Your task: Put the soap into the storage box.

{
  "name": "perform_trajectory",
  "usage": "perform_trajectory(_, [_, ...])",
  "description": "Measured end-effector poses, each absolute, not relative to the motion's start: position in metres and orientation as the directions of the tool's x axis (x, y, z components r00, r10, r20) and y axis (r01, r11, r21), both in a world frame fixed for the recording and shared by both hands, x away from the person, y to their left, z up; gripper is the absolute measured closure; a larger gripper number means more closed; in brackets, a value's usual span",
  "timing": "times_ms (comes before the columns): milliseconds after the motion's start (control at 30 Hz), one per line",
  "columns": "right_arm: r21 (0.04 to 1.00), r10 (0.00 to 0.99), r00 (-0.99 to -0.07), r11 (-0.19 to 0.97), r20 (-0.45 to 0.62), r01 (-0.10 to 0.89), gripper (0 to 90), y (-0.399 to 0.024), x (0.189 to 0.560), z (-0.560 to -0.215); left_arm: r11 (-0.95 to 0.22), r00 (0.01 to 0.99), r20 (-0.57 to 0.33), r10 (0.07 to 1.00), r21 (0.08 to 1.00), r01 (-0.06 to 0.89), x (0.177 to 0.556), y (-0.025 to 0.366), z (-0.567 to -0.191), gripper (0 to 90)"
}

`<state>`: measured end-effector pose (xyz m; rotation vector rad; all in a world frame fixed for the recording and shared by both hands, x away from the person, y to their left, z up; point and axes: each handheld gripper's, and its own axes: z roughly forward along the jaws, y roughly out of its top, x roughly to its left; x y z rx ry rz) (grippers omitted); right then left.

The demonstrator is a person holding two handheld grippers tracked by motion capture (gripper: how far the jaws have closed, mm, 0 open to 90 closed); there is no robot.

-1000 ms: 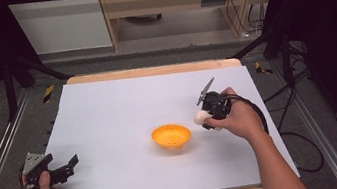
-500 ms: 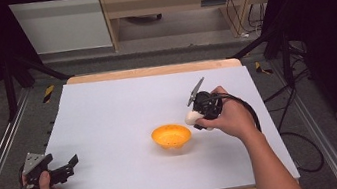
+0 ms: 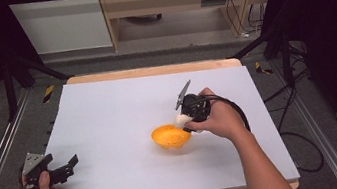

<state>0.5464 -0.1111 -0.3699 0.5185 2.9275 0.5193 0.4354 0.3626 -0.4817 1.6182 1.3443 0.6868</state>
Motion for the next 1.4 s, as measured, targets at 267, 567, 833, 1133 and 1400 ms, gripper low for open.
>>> perform_trajectory(267, [0.347,0.29,-0.955,0.904,-0.066,0.251,49.8,-0.092,0.547,-0.375,-0.007,0.258,-0.126,0.958,0.888,0.461,0.435,0.363,-0.482,0.6])
perform_trajectory(567, [0.336,0.225,-0.973,0.922,-0.057,0.193,49.8,-0.075,0.547,-0.378,-0.006,0.258,-0.127,0.958,0.888,0.46,0.435,0.363,-0.482,0.6])
perform_trajectory(833, [0.316,0.186,-0.981,0.936,-0.06,0.158,49.8,-0.064,0.549,-0.387,-0.006,0.258,-0.127,0.958,0.888,0.461,0.435,0.363,-0.482,0.6])
perform_trajectory(1133, [0.298,0.157,-0.986,0.945,-0.059,0.133,49.7,-0.055,0.551,-0.395,-0.006,0.258,-0.128,0.958,0.888,0.46,0.435,0.363,-0.482,0.6])
perform_trajectory(1400, [0.285,0.172,-0.984,0.947,-0.056,0.149,49.6,-0.055,0.554,-0.4,-0.008,0.259,-0.126,0.958,0.887,0.461,0.436,0.363,-0.482,0.6])
